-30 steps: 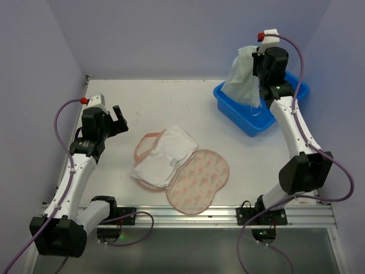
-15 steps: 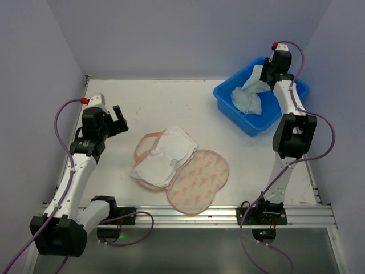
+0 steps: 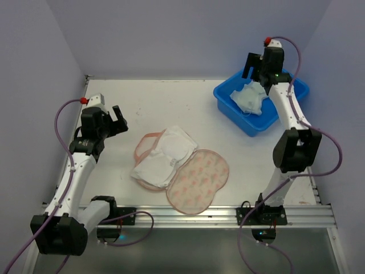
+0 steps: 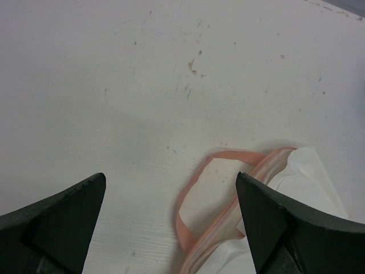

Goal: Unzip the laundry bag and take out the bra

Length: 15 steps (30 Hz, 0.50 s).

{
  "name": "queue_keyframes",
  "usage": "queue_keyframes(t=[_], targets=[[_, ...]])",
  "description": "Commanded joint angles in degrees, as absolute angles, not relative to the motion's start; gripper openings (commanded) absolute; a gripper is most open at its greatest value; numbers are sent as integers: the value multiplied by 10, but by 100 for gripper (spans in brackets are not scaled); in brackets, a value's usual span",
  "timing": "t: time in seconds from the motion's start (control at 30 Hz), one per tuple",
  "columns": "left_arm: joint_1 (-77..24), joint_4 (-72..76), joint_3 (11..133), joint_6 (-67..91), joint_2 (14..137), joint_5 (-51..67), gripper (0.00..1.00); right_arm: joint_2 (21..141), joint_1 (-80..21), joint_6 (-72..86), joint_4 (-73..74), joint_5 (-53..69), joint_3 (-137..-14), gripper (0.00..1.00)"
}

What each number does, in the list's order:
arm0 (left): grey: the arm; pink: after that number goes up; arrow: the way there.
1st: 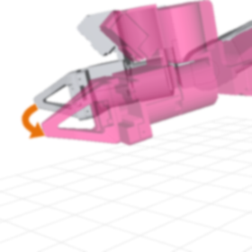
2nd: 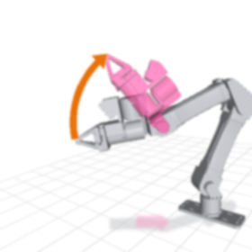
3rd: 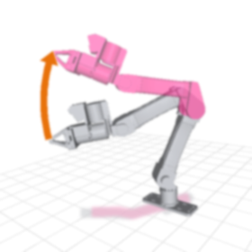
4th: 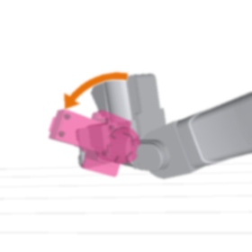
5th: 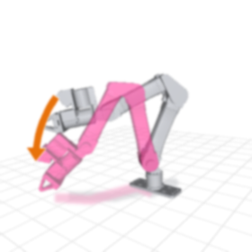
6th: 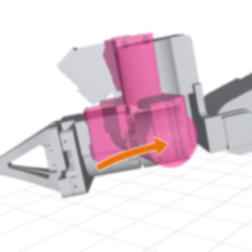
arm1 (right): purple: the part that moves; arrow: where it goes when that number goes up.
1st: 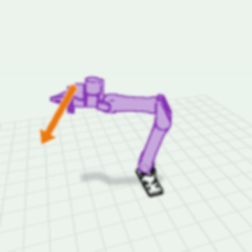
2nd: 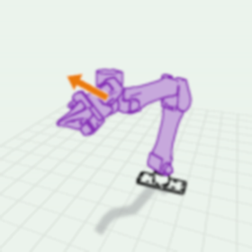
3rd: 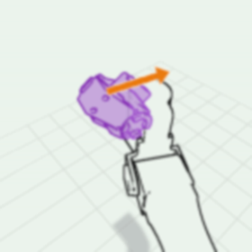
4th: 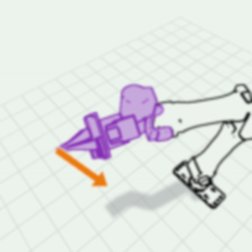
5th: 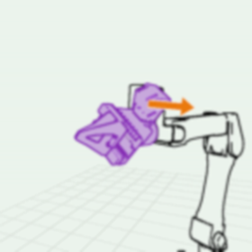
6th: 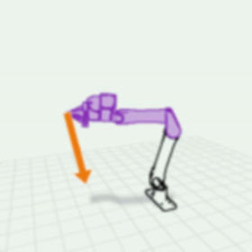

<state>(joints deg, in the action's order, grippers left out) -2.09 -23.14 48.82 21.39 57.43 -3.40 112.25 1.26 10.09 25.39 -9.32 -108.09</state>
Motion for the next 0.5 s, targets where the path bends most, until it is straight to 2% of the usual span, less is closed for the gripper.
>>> queue_keyframes(t=[0.0, 0.13, 0.27, 0.37, 0.47], targets=[[-12, -202, 482, 203, 561, -23, 100, 1007, -81, 125, 230, -9, -999, 90], [-11, -198, 479, 204, 551, -25, 100, 962, -201, 130, 243, 24, -927, 92], [-10, -196, 478, 205, 546, -24, 100, 930, -329, 158, 196, 41, -833, 92], [-10, -196, 477, 206, 546, -22, 100, 931, -380, 174, 151, 41, -763, 92], [-9, -195, 476, 206, 546, -20, 100, 961, -388, 175, 129, 35, -748, 92]])
